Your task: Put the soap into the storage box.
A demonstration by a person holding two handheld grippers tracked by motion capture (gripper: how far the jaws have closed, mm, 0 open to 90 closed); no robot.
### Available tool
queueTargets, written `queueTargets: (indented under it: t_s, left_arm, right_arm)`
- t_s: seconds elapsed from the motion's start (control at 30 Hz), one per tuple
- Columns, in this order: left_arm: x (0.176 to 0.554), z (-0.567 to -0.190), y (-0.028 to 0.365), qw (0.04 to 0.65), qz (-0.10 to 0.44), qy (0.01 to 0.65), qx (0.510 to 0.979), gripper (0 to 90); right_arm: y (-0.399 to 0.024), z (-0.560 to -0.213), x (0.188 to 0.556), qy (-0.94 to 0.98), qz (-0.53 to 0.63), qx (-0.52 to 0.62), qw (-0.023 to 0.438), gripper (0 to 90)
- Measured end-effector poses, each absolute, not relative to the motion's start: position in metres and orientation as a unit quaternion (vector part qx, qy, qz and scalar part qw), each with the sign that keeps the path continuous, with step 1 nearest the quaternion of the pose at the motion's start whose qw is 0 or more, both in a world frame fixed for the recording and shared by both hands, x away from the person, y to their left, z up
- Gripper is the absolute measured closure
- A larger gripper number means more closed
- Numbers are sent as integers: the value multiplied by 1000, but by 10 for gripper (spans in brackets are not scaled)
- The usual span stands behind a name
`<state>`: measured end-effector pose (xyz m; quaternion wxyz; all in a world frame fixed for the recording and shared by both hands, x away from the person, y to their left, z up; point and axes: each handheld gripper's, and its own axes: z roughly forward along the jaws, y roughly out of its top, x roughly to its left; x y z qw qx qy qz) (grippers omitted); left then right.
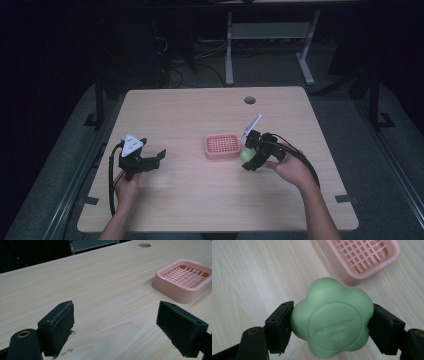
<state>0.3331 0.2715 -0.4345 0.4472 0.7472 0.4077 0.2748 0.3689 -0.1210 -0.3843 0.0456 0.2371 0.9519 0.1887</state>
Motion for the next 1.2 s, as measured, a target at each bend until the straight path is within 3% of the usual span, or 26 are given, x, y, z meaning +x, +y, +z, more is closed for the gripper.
queueTargets:
  t_s: [1.2]
  left_arm:
    - [333,-434,272,450,274,410,745,143]
  right_arm:
    - [-81,-375,414,956,188,224,38,261]
